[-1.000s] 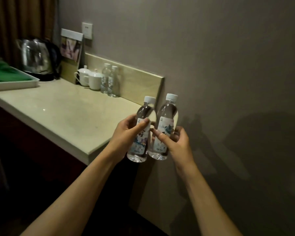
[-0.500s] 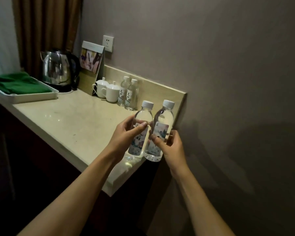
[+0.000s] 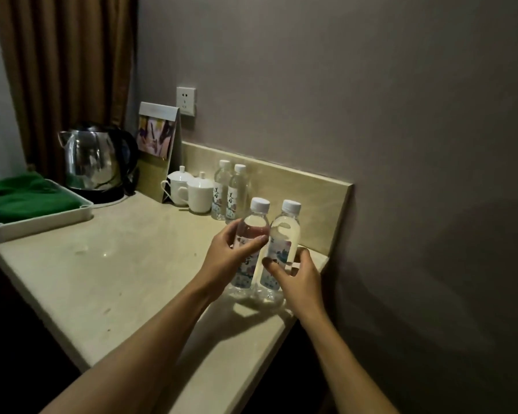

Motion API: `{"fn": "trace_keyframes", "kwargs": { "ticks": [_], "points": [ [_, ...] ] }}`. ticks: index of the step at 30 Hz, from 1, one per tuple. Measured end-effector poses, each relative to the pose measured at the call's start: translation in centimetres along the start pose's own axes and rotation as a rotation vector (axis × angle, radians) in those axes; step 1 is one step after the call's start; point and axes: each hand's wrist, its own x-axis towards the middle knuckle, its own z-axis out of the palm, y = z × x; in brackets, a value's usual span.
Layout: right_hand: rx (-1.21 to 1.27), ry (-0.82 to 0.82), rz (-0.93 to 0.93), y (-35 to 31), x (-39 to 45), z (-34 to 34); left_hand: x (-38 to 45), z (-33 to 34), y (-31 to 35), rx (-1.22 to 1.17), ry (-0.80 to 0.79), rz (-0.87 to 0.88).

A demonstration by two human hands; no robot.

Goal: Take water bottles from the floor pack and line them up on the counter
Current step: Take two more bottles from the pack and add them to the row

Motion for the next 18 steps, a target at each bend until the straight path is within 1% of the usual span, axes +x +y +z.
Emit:
{"fn": "trace_keyframes", "kwargs": {
  "ticks": [4, 9, 14, 18],
  "points": [
    [-0.019, 0.035, 0.002, 1.2, 2.3, 1.6, 2.9, -0.4, -2.2, 0.02, -0.005, 0.008],
    [-0.128, 0.048, -0.011, 2.1, 5.3, 3.4, 7.0, -1.9, -4.3, 0.034, -0.114, 0.025],
    [-0.166, 0.017, 0.106, 1.6, 7.8, 4.7, 10.9, -3.3, -6.5, 0.004, -0.241, 0.042],
    [-0.218, 0.08, 0.159, 0.9, 9.1, 6.3, 13.8, -4.7, -7.9, -0.019, -0.3, 0.044]
  ]
}}
